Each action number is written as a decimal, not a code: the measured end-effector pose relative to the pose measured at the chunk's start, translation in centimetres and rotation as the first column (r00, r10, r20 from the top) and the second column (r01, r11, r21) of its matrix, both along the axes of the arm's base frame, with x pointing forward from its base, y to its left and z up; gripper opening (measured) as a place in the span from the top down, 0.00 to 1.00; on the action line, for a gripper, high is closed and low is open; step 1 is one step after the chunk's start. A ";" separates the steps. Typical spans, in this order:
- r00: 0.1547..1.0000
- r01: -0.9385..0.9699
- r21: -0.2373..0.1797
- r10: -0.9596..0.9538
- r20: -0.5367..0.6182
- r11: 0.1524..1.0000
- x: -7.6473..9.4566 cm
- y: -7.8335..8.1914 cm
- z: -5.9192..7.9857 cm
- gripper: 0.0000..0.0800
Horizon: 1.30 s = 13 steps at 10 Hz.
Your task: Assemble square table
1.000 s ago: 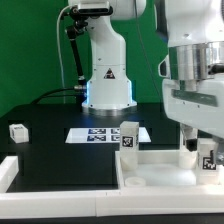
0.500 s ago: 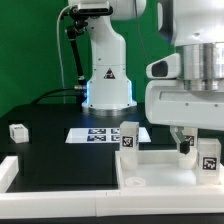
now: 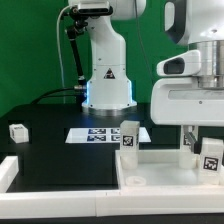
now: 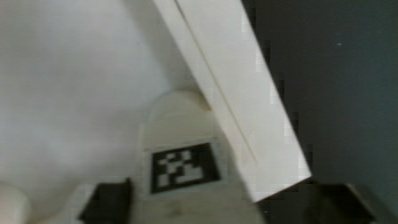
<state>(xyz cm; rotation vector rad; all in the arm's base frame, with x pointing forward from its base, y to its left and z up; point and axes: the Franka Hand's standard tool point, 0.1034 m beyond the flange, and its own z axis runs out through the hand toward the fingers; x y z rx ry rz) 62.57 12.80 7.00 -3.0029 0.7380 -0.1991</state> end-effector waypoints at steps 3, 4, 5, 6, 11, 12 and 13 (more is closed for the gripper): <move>0.977 0.213 0.023 -0.212 -0.011 0.977 -0.1 -0.4 -0.2 0.64; 0.965 0.262 0.029 -0.261 -0.014 0.965 -0.1 -0.5 -0.2 0.64; 0.922 0.386 0.042 -0.385 -0.034 0.921 0.1 -0.5 -0.1 0.64; 0.870 0.493 0.052 -0.491 -0.053 0.868 0.1 -0.6 -0.2 0.64; 0.325 0.946 0.084 -0.922 -0.209 0.314 0.5 -0.2 -0.4 0.64; 0.249 0.968 0.086 -0.941 -0.228 0.235 0.5 -0.2 -0.4 0.64; 0.211 0.977 0.082 -0.950 -0.231 0.197 0.5 -0.2 -0.4 0.64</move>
Offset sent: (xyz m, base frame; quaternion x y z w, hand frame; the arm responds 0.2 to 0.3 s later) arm 0.0000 0.0000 0.0000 0.0000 0.0000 0.1296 0.9916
